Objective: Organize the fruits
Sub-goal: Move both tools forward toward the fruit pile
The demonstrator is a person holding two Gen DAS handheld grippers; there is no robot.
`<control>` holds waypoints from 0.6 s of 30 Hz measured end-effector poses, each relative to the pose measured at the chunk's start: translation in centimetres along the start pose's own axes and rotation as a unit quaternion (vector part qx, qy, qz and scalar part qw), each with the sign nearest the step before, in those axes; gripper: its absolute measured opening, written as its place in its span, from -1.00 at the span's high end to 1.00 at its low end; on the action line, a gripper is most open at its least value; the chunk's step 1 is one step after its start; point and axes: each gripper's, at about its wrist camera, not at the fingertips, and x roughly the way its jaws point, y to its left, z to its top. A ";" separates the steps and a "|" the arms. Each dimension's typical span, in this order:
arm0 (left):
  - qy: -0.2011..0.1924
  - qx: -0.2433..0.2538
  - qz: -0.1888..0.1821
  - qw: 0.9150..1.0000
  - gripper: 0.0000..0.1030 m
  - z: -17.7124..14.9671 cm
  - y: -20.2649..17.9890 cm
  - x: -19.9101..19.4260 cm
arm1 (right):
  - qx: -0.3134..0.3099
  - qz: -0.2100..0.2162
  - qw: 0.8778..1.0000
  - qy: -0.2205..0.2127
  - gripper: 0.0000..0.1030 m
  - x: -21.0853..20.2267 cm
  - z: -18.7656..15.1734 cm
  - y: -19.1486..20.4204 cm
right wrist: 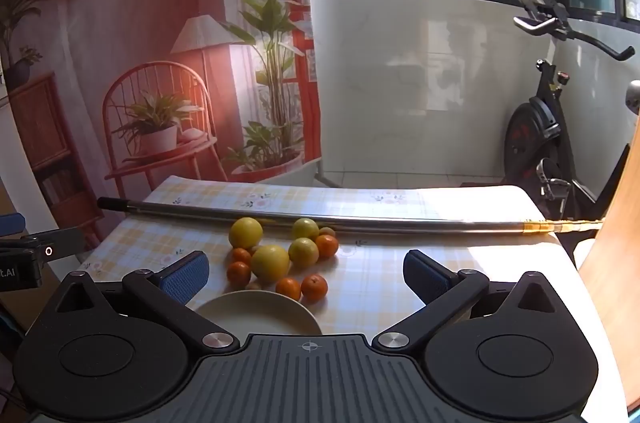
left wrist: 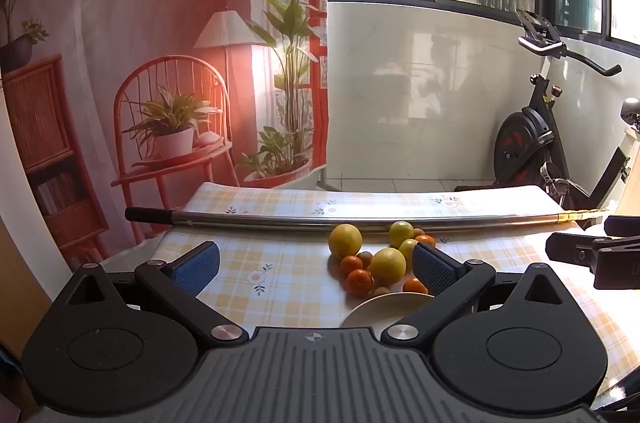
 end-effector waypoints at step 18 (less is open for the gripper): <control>0.001 0.000 0.001 1.000 -1.00 0.1 0.0 0.0 | -0.001 -0.001 1.000 -0.001 -1.00 0.0 0.1 0.0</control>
